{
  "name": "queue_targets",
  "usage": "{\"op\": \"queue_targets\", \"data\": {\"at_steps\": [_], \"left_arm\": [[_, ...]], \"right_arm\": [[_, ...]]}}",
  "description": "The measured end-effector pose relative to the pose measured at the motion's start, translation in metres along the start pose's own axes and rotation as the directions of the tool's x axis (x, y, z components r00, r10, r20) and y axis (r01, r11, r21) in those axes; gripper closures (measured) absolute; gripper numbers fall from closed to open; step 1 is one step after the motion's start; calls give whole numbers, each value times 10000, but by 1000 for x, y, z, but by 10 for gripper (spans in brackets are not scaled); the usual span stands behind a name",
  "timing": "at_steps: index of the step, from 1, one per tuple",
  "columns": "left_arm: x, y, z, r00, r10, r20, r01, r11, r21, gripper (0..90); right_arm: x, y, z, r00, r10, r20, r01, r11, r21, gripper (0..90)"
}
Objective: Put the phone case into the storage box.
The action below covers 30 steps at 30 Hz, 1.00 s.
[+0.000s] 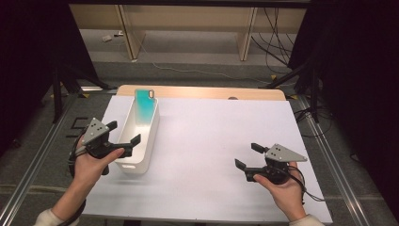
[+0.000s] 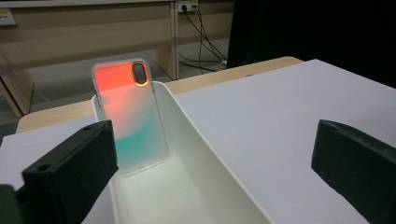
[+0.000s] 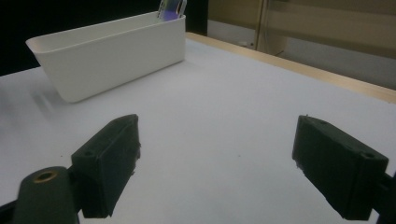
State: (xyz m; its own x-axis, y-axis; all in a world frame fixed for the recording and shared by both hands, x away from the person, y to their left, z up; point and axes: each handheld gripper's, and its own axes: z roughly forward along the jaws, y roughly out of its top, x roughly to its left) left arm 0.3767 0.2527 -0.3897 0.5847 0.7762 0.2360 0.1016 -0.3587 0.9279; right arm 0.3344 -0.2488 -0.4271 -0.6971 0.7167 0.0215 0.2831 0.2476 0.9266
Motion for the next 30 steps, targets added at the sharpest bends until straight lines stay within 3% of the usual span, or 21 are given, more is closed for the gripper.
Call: {"op": "queue_targets", "data": {"at_steps": [7, 8, 9, 10, 11, 12, 13, 15, 17, 19, 22, 23, 24, 25, 30], "left_arm": [[-15, 0, -4, 9999, -26, 148, 31, 9996, -285, 0], [-21, -2, -5, 9985, -528, 165, 533, 9982, -293, 0], [-16, 0, -6, 9969, 777, -83, -779, 9965, -299, 0], [-41, -5, -6, 9674, -2511, 341, 2522, 9672, -313, 0], [-21, -1, -7, 9968, 792, -45, -794, 9959, -441, 0], [-33, -4, -6, 9976, -510, 467, 530, 9977, -415, 0], [-26, -2, -8, 9967, 813, 43, -810, 9958, -435, 0], [-27, -2, -8, 9901, 1324, 466, -1300, 9902, -513, 0], [-29, -4, -8, 9912, 1246, 435, -1223, 9911, -520, 0], [-32, -6, -8, 9928, 1139, 367, -1120, 9924, -511, 0], [-34, -10, -7, 9908, 1251, 512, -1223, 9910, -548, 3], [-35, -11, -7, 9912, 1221, 507, -1192, 9912, -581, 8], [-35, -12, -8, 9916, 1197, 499, -1169, 9916, -558, 9], [-36, -13, -8, 9916, 1188, 507, -1159, 9916, -568, 10], [-36, -18, -10, 9884, 1343, 715, -1304, 9898, -572, 9]], "right_arm": [[0, -1, 1, 9999, 117, -38, -118, 9998, -169, 161], [-2, -1, 1, 10000, -52, 27, 53, 9995, -297, 161], [-2, -1, 1, 10000, -39, 35, 40, 9996, -284, 161], [-2, -1, 0, 10000, -1, 39, 2, 9997, -239, 161], [-1, -2, 0, 9998, 186, -26, -186, 9998, -105, 161], [-1, -2, -1, 9996, 276, 20, -276, 9996, -91, 161], [-2, -2, -1, 9998, 167, 54, -167, 9998, -64, 161], [-2, -2, -1, 9999, 162, 10, -162, 9997, -183, 161], [-4, -3, -2, 9999, 6, 172, -1, 9995, -304, 161], [-4, -3, -6, 9997, 243, 32, -243, 9997, 93, 161], [-6, -5, -4, 9999, 35, 127, -32, 9996, -278, 161], [-5, -6, -4, 9995, 299, -74, -301, 9991, -295, 161], [-6, -6, -4, 9997, 252, -71, -254, 9991, -328, 161], [-6, -5, -8, 9997, 219, 80, -220, 9997, 112, 161], [-7, -9, -9, 9998, 159, 129, -156, 9995, -281, 162]]}}
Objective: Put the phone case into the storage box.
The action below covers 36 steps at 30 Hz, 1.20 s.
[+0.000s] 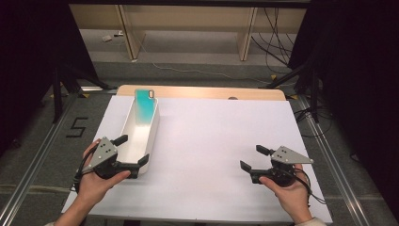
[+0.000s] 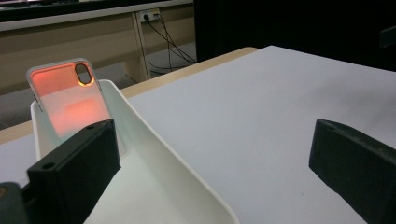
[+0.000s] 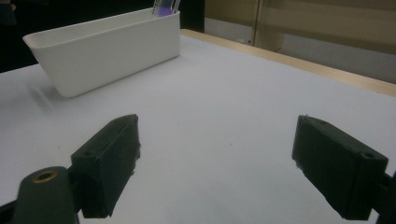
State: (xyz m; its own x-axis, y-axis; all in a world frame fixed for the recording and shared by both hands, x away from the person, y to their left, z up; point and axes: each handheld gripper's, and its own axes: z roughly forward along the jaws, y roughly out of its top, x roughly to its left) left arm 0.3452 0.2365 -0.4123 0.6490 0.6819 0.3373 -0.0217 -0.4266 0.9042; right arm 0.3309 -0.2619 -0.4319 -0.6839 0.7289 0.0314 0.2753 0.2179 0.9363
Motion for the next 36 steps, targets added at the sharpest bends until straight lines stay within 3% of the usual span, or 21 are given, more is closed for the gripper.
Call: {"op": "queue_targets", "data": {"at_steps": [1, 3, 8, 14, 16, 17, 19, 20, 21, 23, 24, 26, 30, 31, 33, 34, 36], "left_arm": [[0, -1, 0, 10000, 64, 25, -64, 10000, -28, 10], [-1, -3, -1, 10000, 66, 28, -66, 10000, 74, 11], [-4, -5, -1, 9997, 122, 219, -123, 9999, 49, 14], [-12, -2, 1, 9983, 62, 585, -53, 9999, -153, 35], [-15, -2, 1, 9981, 14, 622, -8, 10000, -100, 35], [-15, -2, 1, 9979, 55, 646, -49, 9999, -96, 35], [-15, -2, 1, 9977, 34, 677, -25, 9999, -126, 38], [-16, -2, 1, 9977, 0, 675, 8, 9999, -133, 39], [-16, -2, 2, 9977, -4, 682, 13, 9999, -134, 40], [-15, -2, 3, 9971, 90, 749, -76, 9998, -180, 40], [-30, -5, 3, 9773, -1890, 960, 1895, 9819, 34, 41], [-27, -4, 4, 9812, -1647, 1010, 1655, 9862, -2, 41], [-29, -2, 6, 9799, -1688, 1067, 1705, 9853, -62, 44], [-29, -1, 6, 9810, -1611, 1084, 1630, 9866, -89, 44], [-30, 0, 6, 9781, -1764, 1102, 1789, 9838, -133, 44], [-29, 0, 6, 9797, -1673, 1101, 1698, 9854, -139, 45], [-29, -1, 6, 9803, -1643, 1099, 1665, 9860, -107, 45]], "right_arm": [[1, 0, -3, 9998, 174, -78, -172, 9996, 210, 162], [-1, -1, -4, 10000, -45, -25, 46, 9999, 97, 162], [0, -3, -5, 9997, 152, -213, -152, 9999, 20, 163], [1, -4, -5, 9994, -54, -333, 59, 9999, 146, 165], [1, -3, -5, 9991, -326, -282, 333, 9992, 222, 165], [3, -3, -5, 9992, -179, -357, 188, 9994, 273, 165], [3, -2, -6, 9987, -363, -347, 376, 9986, 374, 165], [3, -3, -3, 9985, -393, -392, 400, 9990, 175, 165], [4, -3, -4, 9984, -387, -403, 402, 9985, 379, 165], [6, -4, -2, 9983, -205, -551, 223, 9992, 327, 165], [5, -3, -2, 9980, -406, -494, 431, 9978, 507, 165], [6, -3, -1, 9982, -352, -488, 373, 9984, 432, 165], [6, -2, -1, 9982, -214, -553, 245, 9982, 550, 165], [6, -2, -2, 9983, -341, -478, 360, 9985, 403, 165], [6, -1, -1, 9984, -60, -555, 68, 9999, 135, 165], [6, 0, -2, 9985, 62, -551, -55, 9999, 131, 166], [6, 0, -1, 9985, -105, -541, 104, 9999, -21, 165]]}}
